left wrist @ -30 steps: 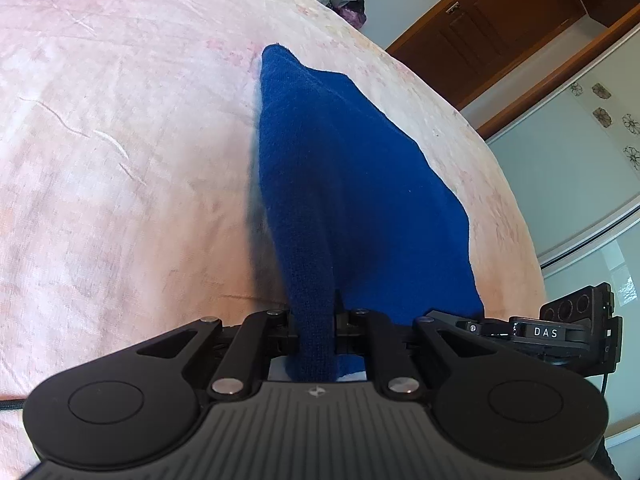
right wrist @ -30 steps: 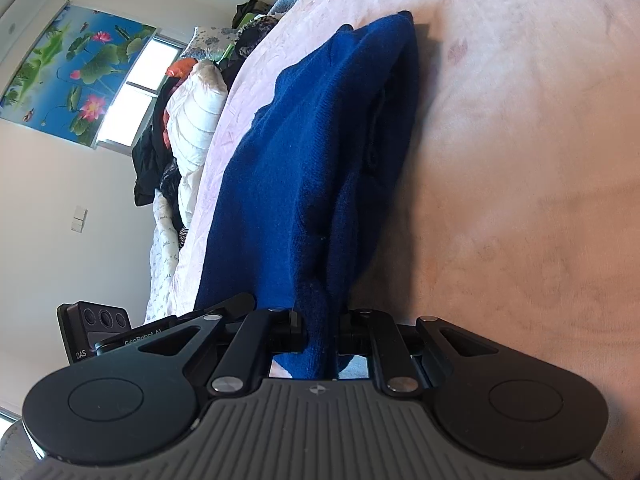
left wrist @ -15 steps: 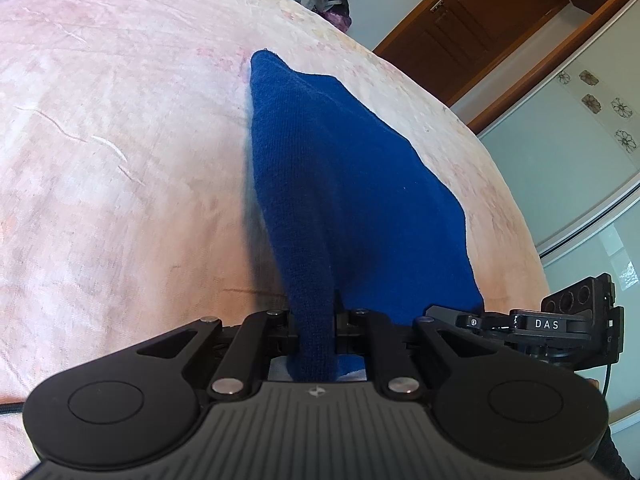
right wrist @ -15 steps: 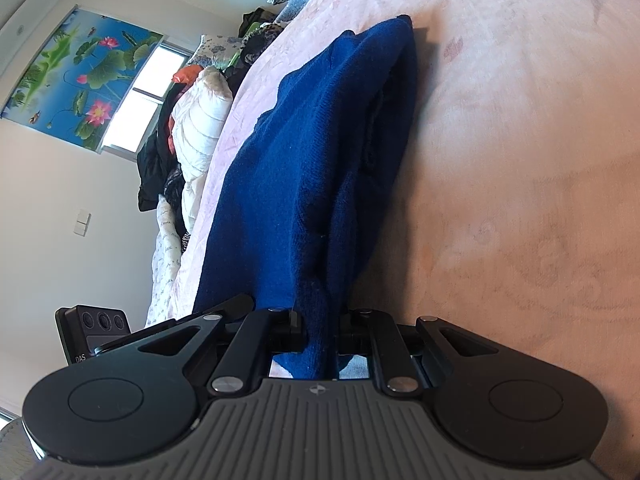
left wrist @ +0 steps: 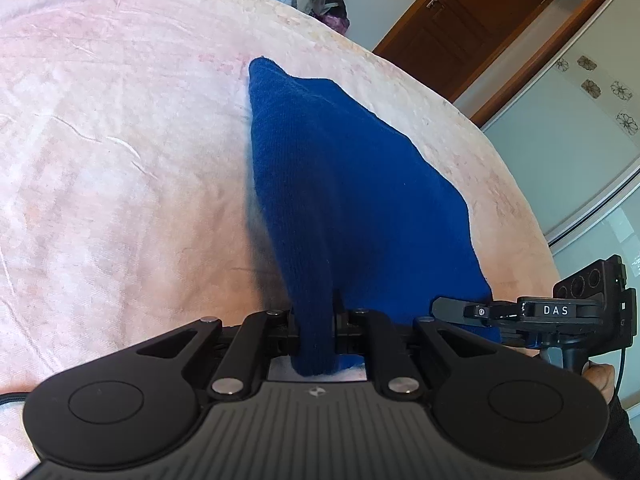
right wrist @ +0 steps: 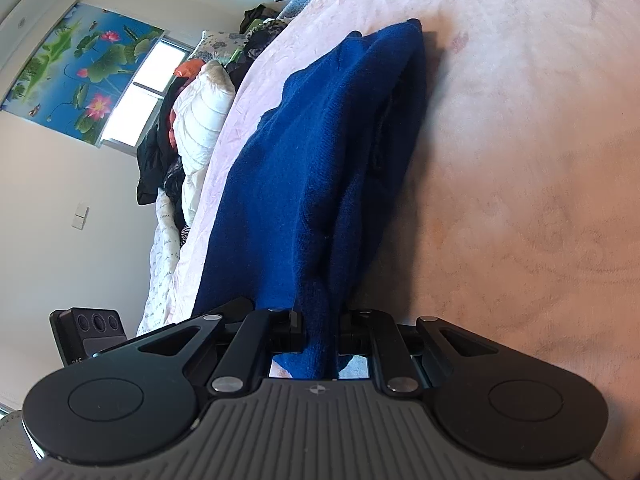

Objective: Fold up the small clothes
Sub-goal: 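Open both grippers and raise them off the folded sweater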

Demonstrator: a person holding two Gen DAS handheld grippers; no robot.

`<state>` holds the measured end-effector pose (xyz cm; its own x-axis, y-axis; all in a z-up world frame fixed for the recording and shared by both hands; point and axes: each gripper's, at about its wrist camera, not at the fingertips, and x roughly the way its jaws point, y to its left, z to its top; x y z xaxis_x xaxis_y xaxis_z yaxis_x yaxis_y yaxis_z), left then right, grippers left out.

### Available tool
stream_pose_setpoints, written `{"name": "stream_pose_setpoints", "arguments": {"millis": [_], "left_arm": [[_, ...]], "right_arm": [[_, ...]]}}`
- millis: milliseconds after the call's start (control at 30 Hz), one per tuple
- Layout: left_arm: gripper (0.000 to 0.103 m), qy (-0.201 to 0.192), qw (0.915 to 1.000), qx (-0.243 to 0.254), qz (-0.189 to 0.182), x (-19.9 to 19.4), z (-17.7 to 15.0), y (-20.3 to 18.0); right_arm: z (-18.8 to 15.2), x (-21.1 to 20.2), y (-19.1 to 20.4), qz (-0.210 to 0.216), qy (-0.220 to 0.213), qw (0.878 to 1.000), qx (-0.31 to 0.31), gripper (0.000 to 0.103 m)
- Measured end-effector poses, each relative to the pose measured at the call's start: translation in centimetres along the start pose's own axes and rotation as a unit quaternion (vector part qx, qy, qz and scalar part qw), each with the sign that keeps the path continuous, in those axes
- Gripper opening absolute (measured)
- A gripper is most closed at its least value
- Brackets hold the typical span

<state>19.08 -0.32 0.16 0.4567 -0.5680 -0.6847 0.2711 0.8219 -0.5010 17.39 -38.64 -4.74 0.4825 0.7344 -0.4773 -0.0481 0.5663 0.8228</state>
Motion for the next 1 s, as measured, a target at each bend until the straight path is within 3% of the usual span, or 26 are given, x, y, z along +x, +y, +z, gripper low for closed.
{"name": "stream_pose_setpoints", "arguments": {"millis": [267,367,400,467,500,533,567,633,733,800,833,933,1000], "left_arm": [[0.012,-0.008,0.9999,-0.003,0.005,0.8,-0.4,0.3],[0.014,-0.022,0.9995,-0.02,-0.007,0.4,-0.8,0.7],[0.019,-0.032,0.9991,-0.029,-0.004,-0.2,-1.2,0.9],[0.035,-0.065,0.997,-0.032,0.025,-1.8,-2.0,0.7],[0.056,-0.093,0.9942,-0.026,0.048,-2.9,-2.6,0.4],[0.069,-0.127,0.9894,-0.022,0.068,-3.8,-3.5,-0.1],[0.089,-0.16,0.9835,-0.012,0.084,-4.6,-4.5,-0.6],[0.092,-0.189,0.976,0.027,0.105,-5.0,-6.2,-1.9],[0.092,-0.183,0.972,0.05,0.139,-4.2,-8.5,-3.3],[0.092,-0.164,0.9749,0.057,0.139,-3.2,-9.7,-3.5],[0.092,-0.164,0.9717,0.073,0.154,-2.8,-10.2,-3.8],[0.1,-0.151,0.9689,0.089,0.175,-2.3,-10.1,-4.4],[0.103,-0.134,0.9662,0.112,0.19,-1.6,-9.9,-5.1]], "right_arm": [[-0.4,0.5,-0.7,0.001,-0.01,1.0,0.015,0.014],[-0.7,0.3,-0.9,-0.005,-0.03,0.999,0.028,0.023],[-1.0,0.1,-0.8,-0.007,-0.038,0.999,0.031,0.026],[-1.7,-1.0,0.4,-0.027,-0.065,0.997,0.019,0.045],[-2.3,-1.7,1.2,-0.044,-0.08,0.996,0.001,0.051],[-3.4,-2.5,2.3,-0.076,-0.104,0.991,-0.028,0.063],[-4.5,-3.3,3.3,-0.108,-0.128,0.984,-0.057,0.075],[-7.0,-3.9,4.9,-0.171,-0.158,0.966,-0.117,0.086],[-10.5,-2.8,6.0,-0.281,-0.166,0.928,-0.178,0.091],[-12.4,-1.6,6.5,-0.32,-0.175,0.906,-0.215,0.097],[-13.1,-0.9,6.7,-0.338,-0.173,0.896,-0.231,0.103],[-14.5,1.2,7.3,-0.39,-0.178,0.864,-0.265,0.103],[-14.4,1.4,7.3,-0.395,-0.185,0.864,-0.253,0.103]]}}
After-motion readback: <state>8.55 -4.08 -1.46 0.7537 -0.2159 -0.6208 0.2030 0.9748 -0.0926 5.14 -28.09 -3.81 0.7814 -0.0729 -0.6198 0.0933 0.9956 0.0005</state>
